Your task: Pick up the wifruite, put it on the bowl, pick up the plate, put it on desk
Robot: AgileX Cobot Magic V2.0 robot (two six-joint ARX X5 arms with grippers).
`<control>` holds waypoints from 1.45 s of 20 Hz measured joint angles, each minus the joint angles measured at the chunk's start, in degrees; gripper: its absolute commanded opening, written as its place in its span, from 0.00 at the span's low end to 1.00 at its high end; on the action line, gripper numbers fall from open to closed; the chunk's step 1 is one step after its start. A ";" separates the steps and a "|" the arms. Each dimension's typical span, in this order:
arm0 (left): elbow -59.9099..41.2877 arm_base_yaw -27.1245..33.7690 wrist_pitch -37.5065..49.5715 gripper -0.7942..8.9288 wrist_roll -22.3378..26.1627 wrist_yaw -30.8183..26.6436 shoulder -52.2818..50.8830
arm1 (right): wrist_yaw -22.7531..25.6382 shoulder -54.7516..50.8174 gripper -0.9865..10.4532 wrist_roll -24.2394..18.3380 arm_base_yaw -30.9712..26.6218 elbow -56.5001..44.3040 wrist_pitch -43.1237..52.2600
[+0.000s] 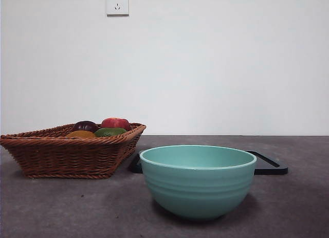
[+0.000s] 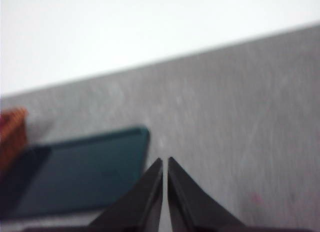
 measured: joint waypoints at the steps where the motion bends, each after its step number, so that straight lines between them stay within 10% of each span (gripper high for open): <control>1: 1.27 0.00 -0.79 0.10 -0.22 0.00 0.42 | 0.00 0.20 0.09 0.13 0.00 1.22 0.11; 11: 15.56 0.00 -6.43 0.10 2.27 5.29 10.73 | -3.52 11.39 0.09 -0.17 0.00 17.40 -6.54; 20: 30.53 -0.46 -18.82 0.10 10.88 20.02 26.91 | -17.31 29.51 0.09 -6.86 0.39 37.05 -26.32; 29: 43.56 -11.32 -30.69 0.10 14.86 31.52 38.47 | -25.22 44.50 0.09 -14.75 13.62 51.87 -40.76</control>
